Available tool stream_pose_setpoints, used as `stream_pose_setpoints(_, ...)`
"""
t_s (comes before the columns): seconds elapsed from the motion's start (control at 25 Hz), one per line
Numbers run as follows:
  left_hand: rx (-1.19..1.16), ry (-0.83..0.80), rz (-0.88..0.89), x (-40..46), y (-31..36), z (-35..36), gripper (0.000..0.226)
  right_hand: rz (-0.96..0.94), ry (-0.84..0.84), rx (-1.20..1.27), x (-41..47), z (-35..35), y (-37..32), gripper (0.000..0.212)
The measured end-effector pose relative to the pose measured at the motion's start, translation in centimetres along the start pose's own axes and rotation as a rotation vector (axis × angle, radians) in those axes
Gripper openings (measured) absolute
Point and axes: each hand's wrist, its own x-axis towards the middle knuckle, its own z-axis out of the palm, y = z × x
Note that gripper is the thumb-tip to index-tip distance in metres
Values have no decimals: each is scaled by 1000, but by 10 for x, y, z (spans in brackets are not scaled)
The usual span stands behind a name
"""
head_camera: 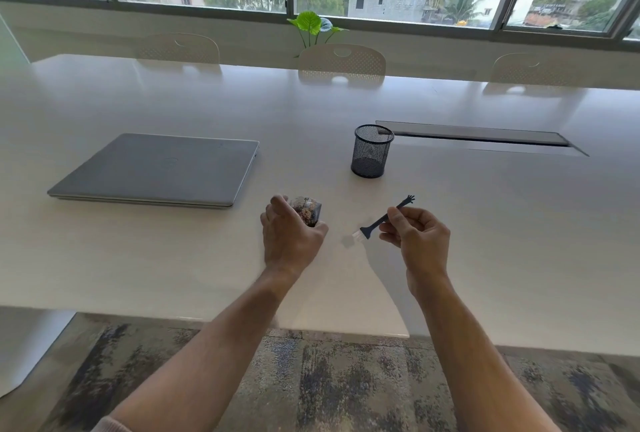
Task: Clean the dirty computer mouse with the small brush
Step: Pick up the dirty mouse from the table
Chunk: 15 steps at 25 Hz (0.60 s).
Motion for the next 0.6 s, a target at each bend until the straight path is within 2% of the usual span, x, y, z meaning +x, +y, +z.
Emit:
stream_pose_setpoints(0.32, -35, -6, 37, -55, -15, -43, 75, 19, -93, 51, -32, 5, 3, 6)
stream_pose_setpoints(0.6, -76, -92, 60, -106, -34, -78, 78, 18, -79, 86, -73, 9, -1, 5)
